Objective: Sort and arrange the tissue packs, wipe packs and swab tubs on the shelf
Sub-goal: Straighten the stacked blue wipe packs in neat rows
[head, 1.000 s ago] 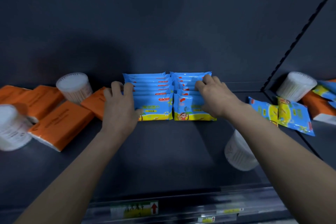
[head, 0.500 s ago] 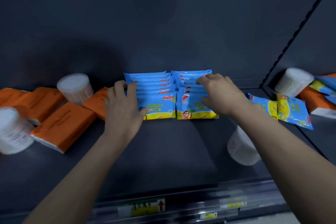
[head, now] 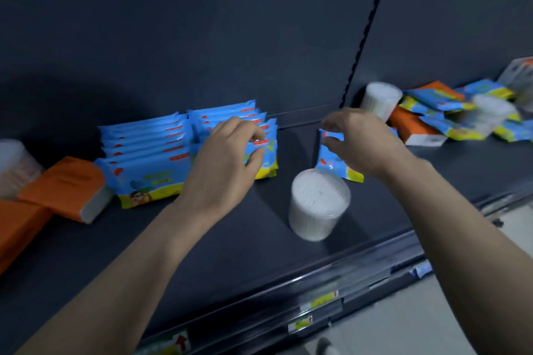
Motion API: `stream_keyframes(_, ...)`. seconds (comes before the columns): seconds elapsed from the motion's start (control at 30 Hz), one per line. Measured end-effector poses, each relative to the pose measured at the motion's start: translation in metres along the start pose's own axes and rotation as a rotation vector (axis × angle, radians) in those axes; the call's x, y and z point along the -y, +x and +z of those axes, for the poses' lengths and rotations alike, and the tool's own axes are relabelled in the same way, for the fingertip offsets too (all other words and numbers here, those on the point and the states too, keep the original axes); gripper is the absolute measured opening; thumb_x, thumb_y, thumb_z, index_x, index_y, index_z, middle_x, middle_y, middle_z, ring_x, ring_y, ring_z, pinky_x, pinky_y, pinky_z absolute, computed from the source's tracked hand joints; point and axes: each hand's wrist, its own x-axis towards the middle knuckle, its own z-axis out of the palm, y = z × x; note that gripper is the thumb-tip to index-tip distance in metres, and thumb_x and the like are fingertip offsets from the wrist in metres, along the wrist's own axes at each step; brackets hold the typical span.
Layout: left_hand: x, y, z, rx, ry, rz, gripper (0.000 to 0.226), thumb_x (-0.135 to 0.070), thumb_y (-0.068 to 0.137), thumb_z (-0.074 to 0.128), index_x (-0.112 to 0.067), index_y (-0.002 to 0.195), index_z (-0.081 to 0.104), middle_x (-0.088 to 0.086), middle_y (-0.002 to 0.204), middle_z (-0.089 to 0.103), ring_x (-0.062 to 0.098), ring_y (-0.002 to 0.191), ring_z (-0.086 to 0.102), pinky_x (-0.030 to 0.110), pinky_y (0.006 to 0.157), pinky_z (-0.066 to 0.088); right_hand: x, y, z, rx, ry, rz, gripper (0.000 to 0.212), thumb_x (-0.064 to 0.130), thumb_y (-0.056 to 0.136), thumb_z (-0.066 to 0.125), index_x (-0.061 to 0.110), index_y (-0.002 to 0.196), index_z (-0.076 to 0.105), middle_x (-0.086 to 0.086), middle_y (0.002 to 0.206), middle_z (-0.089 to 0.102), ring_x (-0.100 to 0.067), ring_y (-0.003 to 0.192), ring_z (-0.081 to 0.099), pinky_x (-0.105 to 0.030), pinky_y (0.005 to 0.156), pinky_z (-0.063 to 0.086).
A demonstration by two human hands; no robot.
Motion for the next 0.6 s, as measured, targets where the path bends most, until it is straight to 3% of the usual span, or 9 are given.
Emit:
stream_keyframes(0.23, -0.063, 0.060, 0.065, 0.082, -0.047, 0.023, 0.012, -0.010, 0.078, 0.065, -0.007, 0.089, 0.062, 0.002, 0.084, 0.059, 0.010, 0.075, 0.051, 0.029, 0.076, 0.044, -0.102, -0.003, -0.011, 0.053, 0.023, 0.108, 0.032, 0.026, 0.087, 0.060, 0.012, 0.116, 0.060, -0.013, 0.118, 0.062, -0.034, 0.108, 0.057, -0.042, 0.086, 0.049)
stream_keyframes(0.43, -0.113, 0.096, 0.118, 0.255, 0.137, -0.241, 0.019, -0.024, 0.083, 0.062, -0.016, 0.099, 0.058, -0.004, 0.092, 0.054, 0.017, 0.087, 0.052, 0.030, 0.077, 0.042, -0.172, 0.014, -0.001, 0.186, 0.075, 0.121, 0.039, 0.032, 0.087, 0.061, 0.010, 0.119, 0.057, -0.016, 0.120, 0.059, -0.034, 0.110, 0.055, -0.042, 0.088, 0.048)
stream_keyframes(0.5, -0.121, 0.099, 0.135, 0.333, 0.250, -0.337, 0.023, -0.028, 0.083, 0.061, -0.013, 0.100, 0.055, 0.001, 0.095, 0.055, 0.023, 0.094, 0.054, 0.031, 0.075, 0.040, -0.183, 0.020, 0.008, 0.260, 0.081, 0.145, 0.042, 0.037, 0.087, 0.060, 0.010, 0.119, 0.056, -0.016, 0.119, 0.059, -0.034, 0.109, 0.056, -0.039, 0.087, 0.049)
stream_keyframes(0.6, -0.124, 0.096, 0.161, 0.455, 0.390, -0.514, 0.037, -0.032, 0.083, 0.061, -0.009, 0.110, 0.051, 0.011, 0.116, 0.055, 0.031, 0.106, 0.052, 0.032, 0.079, 0.039, -0.186, 0.024, 0.021, 0.364, 0.105, 0.195, 0.047, 0.045, 0.088, 0.058, 0.006, 0.113, 0.056, -0.016, 0.117, 0.060, -0.032, 0.107, 0.056, -0.031, 0.076, 0.042)
